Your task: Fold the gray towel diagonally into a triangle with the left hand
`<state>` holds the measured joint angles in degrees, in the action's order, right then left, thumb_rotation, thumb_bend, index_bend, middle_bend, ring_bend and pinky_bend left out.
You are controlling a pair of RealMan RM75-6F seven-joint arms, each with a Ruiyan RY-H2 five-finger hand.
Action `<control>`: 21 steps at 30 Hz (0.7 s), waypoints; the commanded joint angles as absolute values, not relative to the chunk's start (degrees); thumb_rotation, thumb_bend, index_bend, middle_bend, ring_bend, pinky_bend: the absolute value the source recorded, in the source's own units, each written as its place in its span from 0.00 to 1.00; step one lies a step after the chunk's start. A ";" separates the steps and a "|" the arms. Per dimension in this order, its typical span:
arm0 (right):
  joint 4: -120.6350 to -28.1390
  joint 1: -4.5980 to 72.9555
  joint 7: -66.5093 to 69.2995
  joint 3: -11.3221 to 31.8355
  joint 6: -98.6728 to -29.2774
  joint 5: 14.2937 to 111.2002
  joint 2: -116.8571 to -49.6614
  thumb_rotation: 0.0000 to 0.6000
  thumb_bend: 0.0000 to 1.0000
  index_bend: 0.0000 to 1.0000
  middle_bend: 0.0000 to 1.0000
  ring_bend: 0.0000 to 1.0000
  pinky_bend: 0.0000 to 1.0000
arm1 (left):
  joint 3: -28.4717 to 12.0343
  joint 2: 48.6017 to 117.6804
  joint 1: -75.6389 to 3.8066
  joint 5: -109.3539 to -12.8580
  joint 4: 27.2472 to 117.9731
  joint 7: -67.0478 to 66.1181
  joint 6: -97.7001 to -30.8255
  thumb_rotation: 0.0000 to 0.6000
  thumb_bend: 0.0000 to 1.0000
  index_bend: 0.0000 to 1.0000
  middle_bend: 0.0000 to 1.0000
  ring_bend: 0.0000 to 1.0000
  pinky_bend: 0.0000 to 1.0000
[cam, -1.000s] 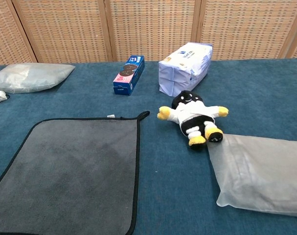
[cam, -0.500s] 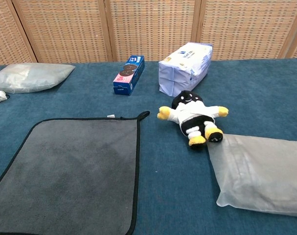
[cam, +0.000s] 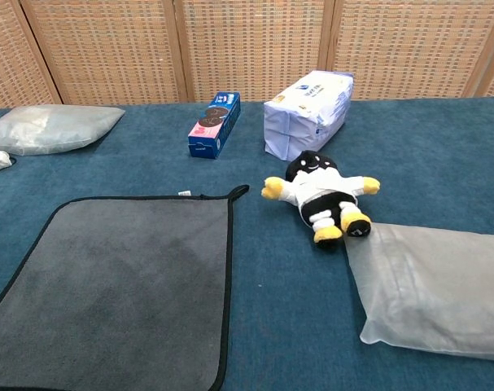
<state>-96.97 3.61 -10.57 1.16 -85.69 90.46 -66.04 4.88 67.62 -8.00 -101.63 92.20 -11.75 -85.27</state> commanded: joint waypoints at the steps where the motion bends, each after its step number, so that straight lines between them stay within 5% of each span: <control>1: -96.98 3.60 -10.49 1.20 -85.77 90.47 -66.02 1.00 0.00 0.00 0.00 0.00 0.00 | 5.78 67.36 -8.20 -102.57 90.13 -11.72 -84.69 1.00 0.17 0.26 0.00 0.00 0.00; 21: -97.02 3.25 -9.29 1.52 -86.54 90.31 -65.56 1.00 0.00 0.00 0.00 0.00 0.00 | 9.44 74.28 -8.44 -103.83 78.53 -14.53 -78.66 1.00 0.17 0.31 0.00 0.00 0.00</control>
